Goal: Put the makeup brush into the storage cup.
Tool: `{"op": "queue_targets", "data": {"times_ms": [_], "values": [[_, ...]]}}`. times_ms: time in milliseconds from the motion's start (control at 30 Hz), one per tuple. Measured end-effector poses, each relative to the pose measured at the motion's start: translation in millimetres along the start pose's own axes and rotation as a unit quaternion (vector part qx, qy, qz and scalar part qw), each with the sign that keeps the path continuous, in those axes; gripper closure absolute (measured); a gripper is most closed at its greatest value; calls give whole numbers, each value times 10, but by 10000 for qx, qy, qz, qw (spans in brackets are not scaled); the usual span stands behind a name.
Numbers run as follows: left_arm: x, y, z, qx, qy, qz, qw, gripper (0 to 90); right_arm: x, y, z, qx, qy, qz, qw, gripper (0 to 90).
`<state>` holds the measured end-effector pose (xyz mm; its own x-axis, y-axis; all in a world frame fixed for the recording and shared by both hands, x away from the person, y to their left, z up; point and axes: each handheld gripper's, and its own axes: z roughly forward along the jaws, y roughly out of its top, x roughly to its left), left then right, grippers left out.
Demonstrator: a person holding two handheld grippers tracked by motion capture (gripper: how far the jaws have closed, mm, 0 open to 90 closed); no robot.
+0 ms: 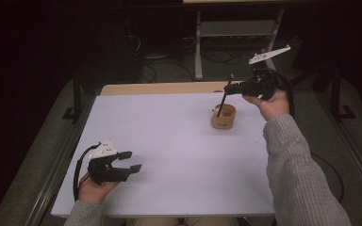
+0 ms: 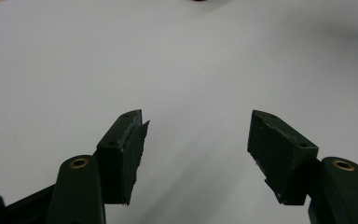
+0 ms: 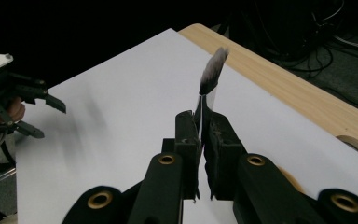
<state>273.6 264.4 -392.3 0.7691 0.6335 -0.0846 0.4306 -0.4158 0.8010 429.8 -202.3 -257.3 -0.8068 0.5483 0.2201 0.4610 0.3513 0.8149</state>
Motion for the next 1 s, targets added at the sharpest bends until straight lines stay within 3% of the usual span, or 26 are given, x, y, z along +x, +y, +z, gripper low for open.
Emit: {"op": "queue_targets", "data": {"times_ms": [433,1000], "values": [[9,-11,0,10,15,-38,10000,352,-159,95,35,17,-300,93,9995,830],[21,-18,-2,3,24,-68,10000,346,-399,36,50,-82,-660,407,9970,830]]}}
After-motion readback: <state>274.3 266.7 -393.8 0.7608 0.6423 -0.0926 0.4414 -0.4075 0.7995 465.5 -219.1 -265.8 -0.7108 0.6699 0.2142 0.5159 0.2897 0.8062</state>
